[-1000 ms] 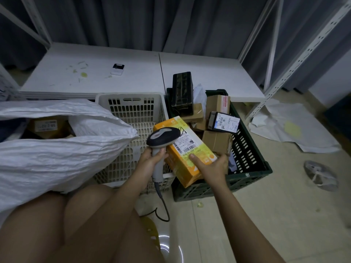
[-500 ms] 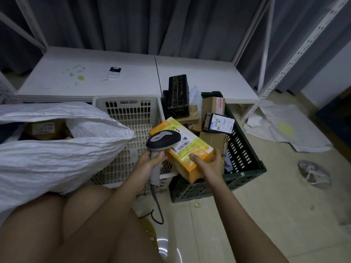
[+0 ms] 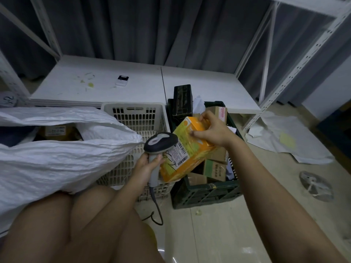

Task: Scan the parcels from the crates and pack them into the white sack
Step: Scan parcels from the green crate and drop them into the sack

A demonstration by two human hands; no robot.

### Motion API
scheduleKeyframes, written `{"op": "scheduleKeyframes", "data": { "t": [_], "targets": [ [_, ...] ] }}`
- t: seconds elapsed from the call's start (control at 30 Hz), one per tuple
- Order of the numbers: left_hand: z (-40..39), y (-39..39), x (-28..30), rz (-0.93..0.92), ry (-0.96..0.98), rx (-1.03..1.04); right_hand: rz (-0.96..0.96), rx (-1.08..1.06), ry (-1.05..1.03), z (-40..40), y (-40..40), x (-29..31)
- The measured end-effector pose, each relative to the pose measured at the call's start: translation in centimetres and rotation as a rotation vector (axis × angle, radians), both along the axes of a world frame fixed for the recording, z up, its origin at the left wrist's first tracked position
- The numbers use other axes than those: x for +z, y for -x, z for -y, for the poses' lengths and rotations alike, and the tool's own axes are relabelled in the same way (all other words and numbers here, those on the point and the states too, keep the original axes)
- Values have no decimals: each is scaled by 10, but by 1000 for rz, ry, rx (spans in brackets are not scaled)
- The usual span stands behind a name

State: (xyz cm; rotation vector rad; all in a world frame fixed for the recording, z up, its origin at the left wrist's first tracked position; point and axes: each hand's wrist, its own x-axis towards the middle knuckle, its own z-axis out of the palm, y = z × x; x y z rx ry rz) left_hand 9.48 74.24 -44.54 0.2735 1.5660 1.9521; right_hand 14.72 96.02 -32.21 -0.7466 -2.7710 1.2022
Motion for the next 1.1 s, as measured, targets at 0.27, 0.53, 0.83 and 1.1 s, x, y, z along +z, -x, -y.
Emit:
{"op": "scheduleKeyframes", "data": {
  "t": [0.27,0.53,0.83,1.1],
  "targets": [
    [-3,5,-1,67,-20,-19,160,32,10,-1,-4,-25],
    [4,4,0,17,-57,4,-111,-86,-40,-9,-10,-14],
    [14,-2,7,-80,-24,-1,-96,-129,-98,-20,-19,-35],
    [14,-22,23,-183,68,-72,-124,-184,22,-29,-25,-41]
  ]
}}
